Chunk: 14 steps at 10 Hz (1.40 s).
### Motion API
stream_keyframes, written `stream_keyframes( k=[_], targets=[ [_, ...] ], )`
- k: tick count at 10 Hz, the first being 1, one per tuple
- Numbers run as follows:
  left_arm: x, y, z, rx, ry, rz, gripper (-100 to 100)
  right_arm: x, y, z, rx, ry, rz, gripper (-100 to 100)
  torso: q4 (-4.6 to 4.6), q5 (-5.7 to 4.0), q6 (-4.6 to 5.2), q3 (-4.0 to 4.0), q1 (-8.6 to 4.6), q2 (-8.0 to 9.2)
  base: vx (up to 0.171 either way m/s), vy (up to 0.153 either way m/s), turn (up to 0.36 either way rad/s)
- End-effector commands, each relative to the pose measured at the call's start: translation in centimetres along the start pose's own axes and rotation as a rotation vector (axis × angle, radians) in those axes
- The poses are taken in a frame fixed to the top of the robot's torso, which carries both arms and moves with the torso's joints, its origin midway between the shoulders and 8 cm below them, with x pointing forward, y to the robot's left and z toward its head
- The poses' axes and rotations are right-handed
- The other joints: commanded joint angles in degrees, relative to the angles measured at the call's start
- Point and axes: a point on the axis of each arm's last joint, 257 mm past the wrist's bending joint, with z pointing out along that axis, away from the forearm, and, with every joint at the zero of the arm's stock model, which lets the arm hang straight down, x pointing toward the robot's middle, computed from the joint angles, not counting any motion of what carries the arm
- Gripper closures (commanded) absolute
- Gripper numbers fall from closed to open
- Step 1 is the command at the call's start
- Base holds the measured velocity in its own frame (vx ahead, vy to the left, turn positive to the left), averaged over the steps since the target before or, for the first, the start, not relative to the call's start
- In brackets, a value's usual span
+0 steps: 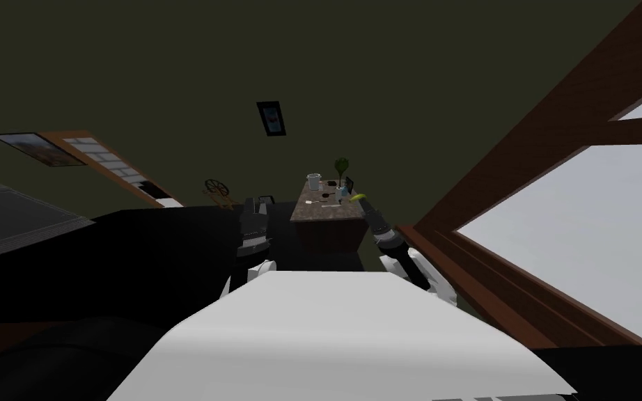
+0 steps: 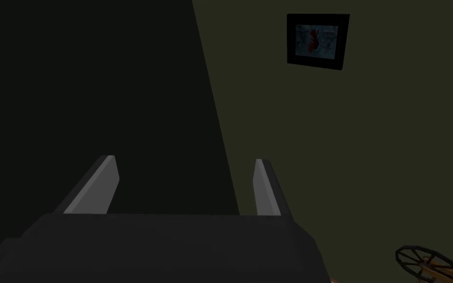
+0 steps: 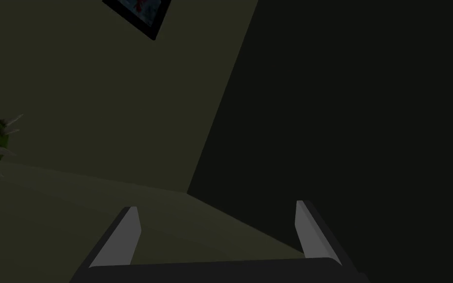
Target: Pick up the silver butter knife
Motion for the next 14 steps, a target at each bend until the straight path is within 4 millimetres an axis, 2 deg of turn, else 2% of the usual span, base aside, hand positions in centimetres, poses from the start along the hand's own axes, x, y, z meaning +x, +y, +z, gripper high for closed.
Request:
stream_keyframes(
  k=[1, 2, 3, 4, 5, 6, 7, 8, 9, 10, 11, 12, 13, 14],
  targets=[
    [0.0, 0.0, 0.0, 0.0, 0.0, 0.0, 0, 2.0, -0.4, -0.2, -0.028, 0.076, -0.036, -100, 0.0, 0.0, 0.0, 0.0, 0.0, 0.0, -0.044, -0.019, 0.243],
    [0.0, 0.0, 0.0, 0.0, 0.0, 0.0, 0, 2.2, -0.5, -0.4, -0.029, 0.1, -0.046, -100, 0.0, 0.0, -0.01, 0.0, -0.01, 0.01, -0.03, -0.02, 0.097],
    [0.0, 0.0, 0.0, 0.0, 0.0, 0.0, 0, 3.6, -1.0, -0.7, -0.042, 0.155, -0.069, -100, 0.0, 0.0, 0.04, 0.0, -0.02, 0.0, -0.021, -0.014, 0.191],
    [0.0, 0.0, 0.0, 0.0, 0.0, 0.0, 0, 3.7, -1.1, -0.8, -0.043, 0.168, -0.075, -100, -0.01, 0.0, 0.0, -0.01, 0.0, -0.03, -0.013, -0.011, 0.083],
    [0.0, 0.0, 0.0, 0.0, 0.0, 0.0, 0, 5.1, -1.8, -1.3, -0.053, 0.226, -0.098, -100, -0.01, 0.0, 0.04, -0.03, 0.01, -0.06, -0.008, -0.001, 0.208],
    [0.0, 0.0, 0.0, 0.0, 0.0, 0.0, 0, 5.2, -1.9, -1.5, -0.053, 0.24, -0.104, -100, -0.02, 0.01, -0.01, -0.06, 0.04, -0.1, -0.003, -0.005, 0.1],
    [0.0, 0.0, 0.0, 0.0, 0.0, 0.0, 0, 6.7, -2.8, -2.2, -0.06, 0.302, -0.127, -100, -0.02, 0.01, 0.05, -0.06, 0.03, -0.11, 0.001, 0.0, 0.188],
    [0.0, 0.0, 0.0, 0.0, 0.0, 0.0, 0, 6.7, -2.9, -2.4, -0.06, 0.314, -0.133, -100, -0.03, 0.01, 0.0, -0.08, 0.05, -0.14, 0.003, -0.004, 0.106],
    [0.0, 0.0, 0.0, 0.0, 0.0, 0.0, 0, 8.1, -3.9, -3.3, -0.065, 0.38, -0.156, -100, -0.03, 0.01, 0.05, -0.08, 0.05, -0.14, 0.007, 0.004, 0.222],
    [0.0, 0.0, 0.0, 0.0, 0.0, 0.0, 0, 8.2, -4.1, -3.5, -0.064, 0.391, -0.161, -100, -0.04, 0.01, 0.0, -0.1, 0.07, -0.17, 0.009, -0.001, 0.141],
    [0.0, 0.0, 0.0, 0.0, 0.0, 0.0, 0, 9.5, -5.1, -4.6, -0.068, 0.457, -0.182, -100, -0.04, 0.01, 0.05, -0.1, 0.06, -0.17, 0.013, 0.005, 0.234],
    [0.0, 0.0, 0.0, 0.0, 0.0, 0.0, 0, 9.5, -5.4, -4.9, -0.064, 0.471, -0.189, -100, -0.04, 0.01, 0.01, -0.11, 0.07, -0.19, 0.015, 0.003, 0.121],
    [0.0, 0.0, 0.0, 0.0, 0.0, 0.0, 0, 10.8, -6.6, -6.2, -0.065, 0.538, -0.209, -100, -0.04, 0.01, 0.05, -0.11, 0.07, -0.19, 0.023, 0.015, 0.273],
    [0.0, 0.0, 0.0, 0.0, 0.0, 0.0, 0, 10.7, -6.8, -6.5, -0.062, 0.552, -0.216, -100, -0.05, 0.02, 0.0, -0.13, 0.11, -0.24, 0.021, 0.006, 0.132]
  ],
)
